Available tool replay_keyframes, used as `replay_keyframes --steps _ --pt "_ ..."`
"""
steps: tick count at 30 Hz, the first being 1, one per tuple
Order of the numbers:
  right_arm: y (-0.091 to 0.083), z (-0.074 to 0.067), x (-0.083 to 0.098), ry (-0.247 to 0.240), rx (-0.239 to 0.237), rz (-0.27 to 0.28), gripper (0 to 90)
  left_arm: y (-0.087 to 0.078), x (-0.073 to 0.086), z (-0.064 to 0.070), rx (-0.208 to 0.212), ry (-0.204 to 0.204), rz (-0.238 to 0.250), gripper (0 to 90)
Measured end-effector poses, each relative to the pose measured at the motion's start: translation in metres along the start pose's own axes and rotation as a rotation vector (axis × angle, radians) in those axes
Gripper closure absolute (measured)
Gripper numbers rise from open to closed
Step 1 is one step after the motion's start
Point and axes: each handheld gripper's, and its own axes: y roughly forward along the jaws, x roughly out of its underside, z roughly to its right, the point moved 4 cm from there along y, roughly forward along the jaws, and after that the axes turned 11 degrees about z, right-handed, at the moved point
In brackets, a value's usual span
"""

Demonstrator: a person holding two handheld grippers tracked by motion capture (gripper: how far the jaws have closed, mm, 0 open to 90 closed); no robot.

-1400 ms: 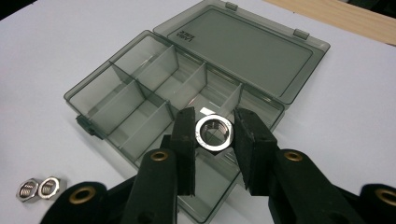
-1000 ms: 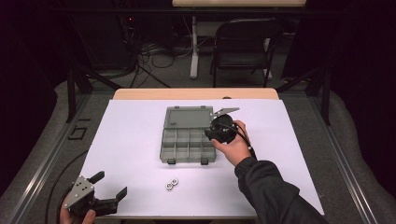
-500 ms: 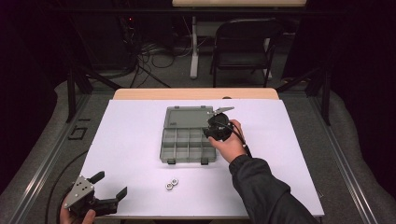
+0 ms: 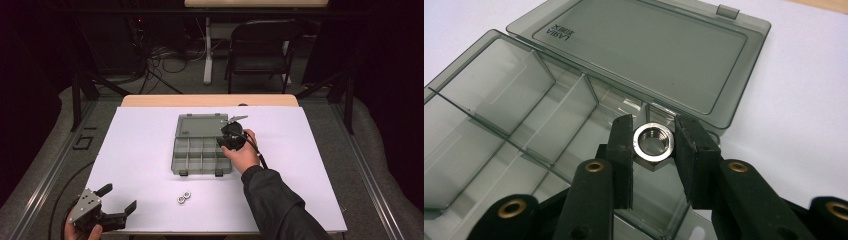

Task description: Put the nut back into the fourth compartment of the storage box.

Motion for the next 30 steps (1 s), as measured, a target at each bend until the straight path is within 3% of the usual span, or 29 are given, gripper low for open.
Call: replay_keyframes --steps 15,20,30 --pt "0.011 0.003 0.005 0.001 0.030 -0.013 70.3 0.000 0.000 0.000 0.003 -0.003 0.002 0.5" --pt "0.008 0.001 -0.001 0.014 0.008 0.061 46.7 0.001 0.000 0.000 0.000 -0.005 0.006 0.5" --pt "-0.004 0.000 -0.007 -0.052 0.010 0.096 42.9 0.000 0.000 0.000 0.001 -0.006 0.002 0.5"
